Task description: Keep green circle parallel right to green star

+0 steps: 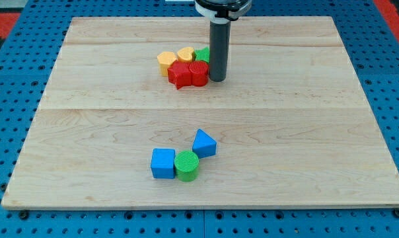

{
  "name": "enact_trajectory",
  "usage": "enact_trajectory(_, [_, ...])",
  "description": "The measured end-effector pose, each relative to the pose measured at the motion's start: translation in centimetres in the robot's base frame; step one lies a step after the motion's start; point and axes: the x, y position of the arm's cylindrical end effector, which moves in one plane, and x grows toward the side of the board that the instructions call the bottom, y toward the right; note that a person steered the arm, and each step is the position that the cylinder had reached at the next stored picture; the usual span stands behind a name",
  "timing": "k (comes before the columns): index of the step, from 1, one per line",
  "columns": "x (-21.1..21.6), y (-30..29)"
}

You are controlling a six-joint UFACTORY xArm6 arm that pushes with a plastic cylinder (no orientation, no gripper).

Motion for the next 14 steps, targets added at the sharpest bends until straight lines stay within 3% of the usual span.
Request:
enact_trajectory(5, [2.7, 1.5])
enact_trajectory(6, [6.8, 7.6])
enact_trajectory(7, [12.9, 9.1])
enact_trajectory(9, [21.5, 3.9])
enact_trajectory(10, [22.8, 0.1])
enact_trajectory(14, [10.5, -14.0])
